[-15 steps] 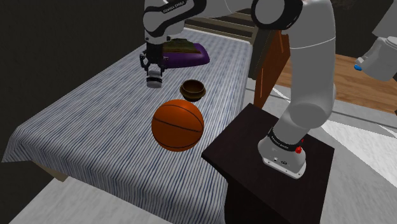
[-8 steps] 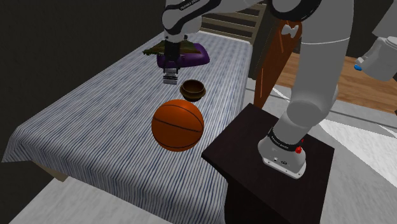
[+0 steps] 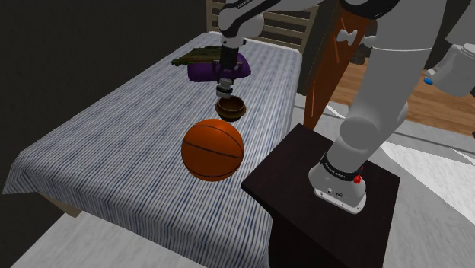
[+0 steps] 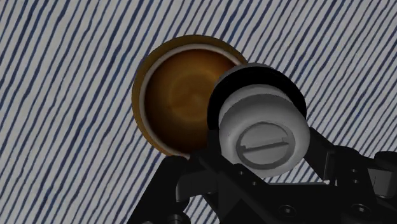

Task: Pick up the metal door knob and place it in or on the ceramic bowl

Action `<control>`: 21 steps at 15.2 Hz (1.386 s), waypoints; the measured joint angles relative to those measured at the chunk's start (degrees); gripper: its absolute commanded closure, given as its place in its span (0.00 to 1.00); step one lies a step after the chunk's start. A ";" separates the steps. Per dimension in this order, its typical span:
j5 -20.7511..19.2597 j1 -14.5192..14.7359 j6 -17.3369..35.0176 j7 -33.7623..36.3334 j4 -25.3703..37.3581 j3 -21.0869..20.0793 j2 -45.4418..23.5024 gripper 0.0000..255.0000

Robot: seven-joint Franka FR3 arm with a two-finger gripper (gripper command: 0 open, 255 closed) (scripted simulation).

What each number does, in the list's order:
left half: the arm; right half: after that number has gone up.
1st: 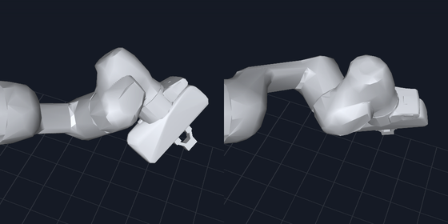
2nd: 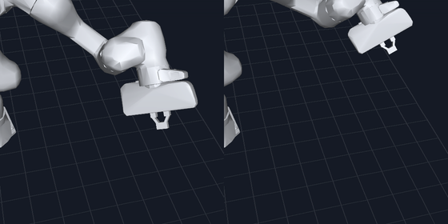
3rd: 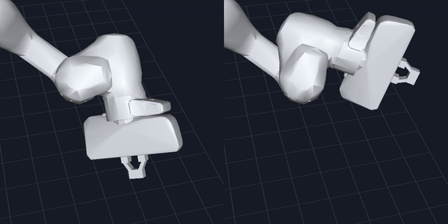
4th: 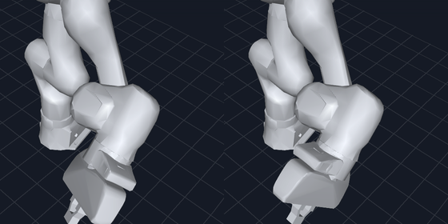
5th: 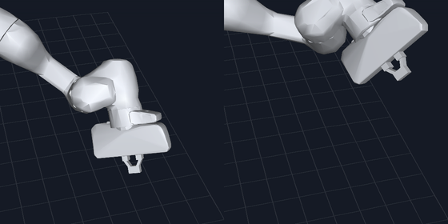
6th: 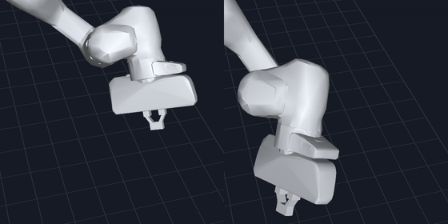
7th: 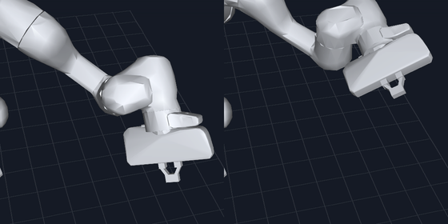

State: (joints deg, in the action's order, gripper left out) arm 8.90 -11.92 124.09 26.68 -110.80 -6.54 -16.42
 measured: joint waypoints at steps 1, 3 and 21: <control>0.08 -0.76 -0.08 -1.19 -0.24 0.40 0.14 1.00; 0.29 -1.85 0.04 -2.98 -1.68 0.96 1.22 1.00; 0.81 -2.20 8.68 -5.15 -4.78 1.13 -4.55 1.00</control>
State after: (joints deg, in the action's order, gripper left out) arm 9.71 -14.13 132.76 21.53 -115.57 -5.41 -20.96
